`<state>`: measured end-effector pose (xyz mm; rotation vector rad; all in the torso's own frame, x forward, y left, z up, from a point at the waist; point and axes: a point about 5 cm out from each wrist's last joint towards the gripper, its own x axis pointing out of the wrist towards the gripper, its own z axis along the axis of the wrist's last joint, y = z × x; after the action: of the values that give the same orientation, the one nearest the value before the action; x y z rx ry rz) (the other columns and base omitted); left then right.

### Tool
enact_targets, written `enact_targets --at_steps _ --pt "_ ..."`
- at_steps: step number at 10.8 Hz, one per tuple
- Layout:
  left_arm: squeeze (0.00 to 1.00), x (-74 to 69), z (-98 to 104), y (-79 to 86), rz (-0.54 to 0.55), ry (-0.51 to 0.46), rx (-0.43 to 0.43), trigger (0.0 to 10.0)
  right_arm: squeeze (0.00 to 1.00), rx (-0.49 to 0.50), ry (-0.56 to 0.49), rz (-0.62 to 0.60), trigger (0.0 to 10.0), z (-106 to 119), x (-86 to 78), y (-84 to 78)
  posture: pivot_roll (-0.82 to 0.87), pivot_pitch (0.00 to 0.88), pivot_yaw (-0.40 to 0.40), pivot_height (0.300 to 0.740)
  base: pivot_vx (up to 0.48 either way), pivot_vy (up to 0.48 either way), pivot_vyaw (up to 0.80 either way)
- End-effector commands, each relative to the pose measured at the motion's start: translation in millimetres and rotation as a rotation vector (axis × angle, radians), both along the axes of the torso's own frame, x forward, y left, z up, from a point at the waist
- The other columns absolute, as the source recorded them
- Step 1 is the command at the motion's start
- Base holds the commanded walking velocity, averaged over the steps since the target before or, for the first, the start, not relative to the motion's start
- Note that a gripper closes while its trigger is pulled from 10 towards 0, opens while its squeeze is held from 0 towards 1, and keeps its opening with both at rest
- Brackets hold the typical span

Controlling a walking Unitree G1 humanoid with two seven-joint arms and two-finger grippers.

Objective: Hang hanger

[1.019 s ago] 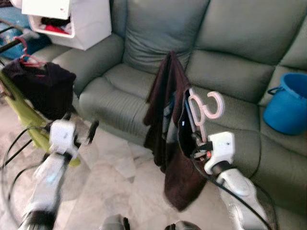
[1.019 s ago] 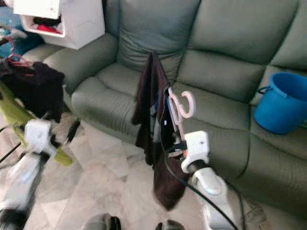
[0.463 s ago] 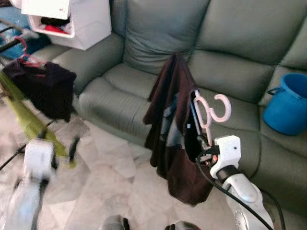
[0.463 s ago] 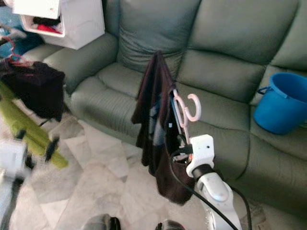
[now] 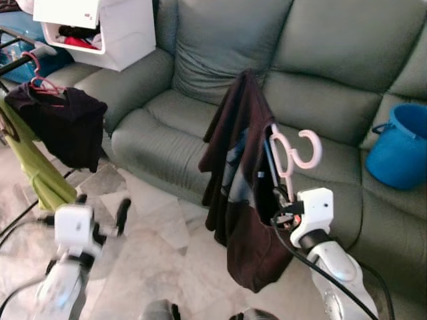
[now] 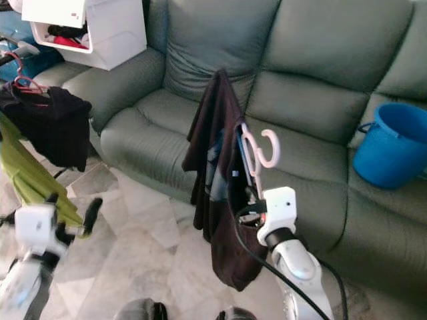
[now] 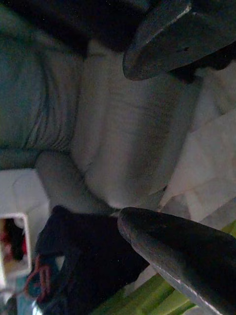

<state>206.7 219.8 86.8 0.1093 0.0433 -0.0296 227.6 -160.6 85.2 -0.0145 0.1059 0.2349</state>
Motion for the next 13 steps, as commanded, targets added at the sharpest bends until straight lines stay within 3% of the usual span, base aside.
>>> enact_targets --at_steps 1,2,5,9,13 --pt "0.00 3.2 1.8 1.7 0.019 -0.005 -0.005 10.0 0.00 0.015 -0.089 0.000 10.0 17.1 9.7 1.7 -0.05 0.000 -0.039 0.740 0.000 0.000 0.80" --pt "0.00 11.3 5.2 -1.4 0.031 -0.036 0.046 10.0 0.00 0.031 -0.087 0.002 10.0 17.6 13.2 4.8 -0.05 0.000 -0.042 0.740 0.000 0.000 0.80" --pt "0.00 19.6 9.8 -1.8 0.007 -0.050 0.053 10.0 0.00 0.048 -0.093 0.016 10.0 19.6 14.5 8.5 -0.07 0.000 -0.034 0.740 0.000 0.000 0.80" --pt "0.00 20.3 27.7 21.6 0.068 -0.089 0.060 10.0 0.00 0.055 -0.090 0.027 10.0 18.4 16.1 10.8 -0.05 0.000 -0.036 0.740 0.000 0.000 0.79" --pt "0.00 50.6 43.4 40.7 0.103 -0.132 0.128 10.0 0.00 0.054 -0.090 0.041 10.0 18.7 21.4 12.4 -0.06 0.000 -0.041 0.740 0.000 0.000 0.79"
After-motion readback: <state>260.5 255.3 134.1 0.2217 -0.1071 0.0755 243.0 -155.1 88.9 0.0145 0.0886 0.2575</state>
